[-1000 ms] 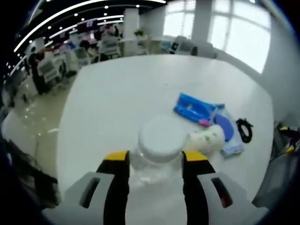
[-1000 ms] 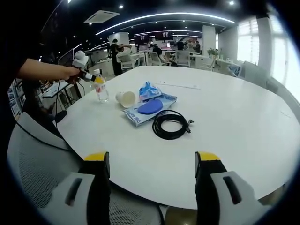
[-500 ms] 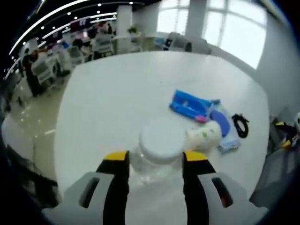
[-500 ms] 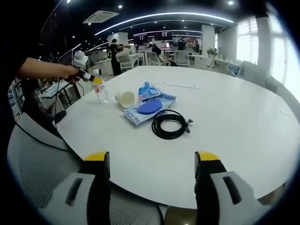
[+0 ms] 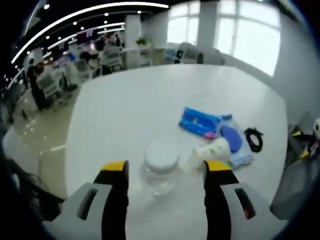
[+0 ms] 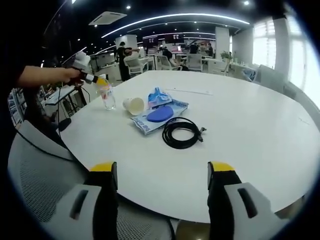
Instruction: Arrange the tabletop items into an orderly group along one side of the table until the central work area is clear of visible clutter.
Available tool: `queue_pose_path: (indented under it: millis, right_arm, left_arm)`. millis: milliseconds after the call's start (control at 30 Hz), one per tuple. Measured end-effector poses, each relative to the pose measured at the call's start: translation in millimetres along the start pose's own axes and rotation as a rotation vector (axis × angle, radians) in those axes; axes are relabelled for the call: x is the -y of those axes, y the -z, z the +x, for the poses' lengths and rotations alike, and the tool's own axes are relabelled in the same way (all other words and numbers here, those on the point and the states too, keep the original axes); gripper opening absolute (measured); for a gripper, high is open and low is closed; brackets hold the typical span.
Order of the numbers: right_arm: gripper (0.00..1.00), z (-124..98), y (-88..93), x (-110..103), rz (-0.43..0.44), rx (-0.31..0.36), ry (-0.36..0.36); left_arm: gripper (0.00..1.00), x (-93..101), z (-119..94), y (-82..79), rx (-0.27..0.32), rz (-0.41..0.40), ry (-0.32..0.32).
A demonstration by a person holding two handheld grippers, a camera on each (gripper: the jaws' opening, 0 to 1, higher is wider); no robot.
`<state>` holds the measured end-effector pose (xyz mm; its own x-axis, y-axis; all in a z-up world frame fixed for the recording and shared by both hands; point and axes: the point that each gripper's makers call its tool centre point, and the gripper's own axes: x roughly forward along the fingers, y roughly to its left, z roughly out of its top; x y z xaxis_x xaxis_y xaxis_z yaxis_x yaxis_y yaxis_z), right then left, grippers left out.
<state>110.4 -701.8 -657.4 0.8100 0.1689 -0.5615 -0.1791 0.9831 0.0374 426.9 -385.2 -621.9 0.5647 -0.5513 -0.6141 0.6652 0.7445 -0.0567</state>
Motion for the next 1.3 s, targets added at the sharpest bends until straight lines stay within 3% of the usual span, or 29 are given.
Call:
queue_pose_path:
  millis: [500, 733, 1000, 1300]
  right_arm:
    - [0.73, 0.0, -1.2, 0.4, 0.002, 0.006, -0.002]
    - [0.73, 0.0, -1.6, 1.2, 0.006, 0.009, 0.0]
    - [0.73, 0.1, -1.1, 1.5, 0.01, 0.007, 0.001]
    - [0.73, 0.5, 0.8, 1.5, 0.009, -0.002, 0.0]
  left_arm:
    - [0.62, 30.1, -8.1, -50.7, 0.113, 0.079, 0.029]
    - [0.66, 63.6, 5.5, -64.2, 0.12, 0.125, 0.096]
    - [0.69, 96.2, 27.4, -56.1, 0.077, 0.171, 0.16]
    - [0.82, 120.3, 60.4, -26.9, -0.004, 0.154, 0.206]
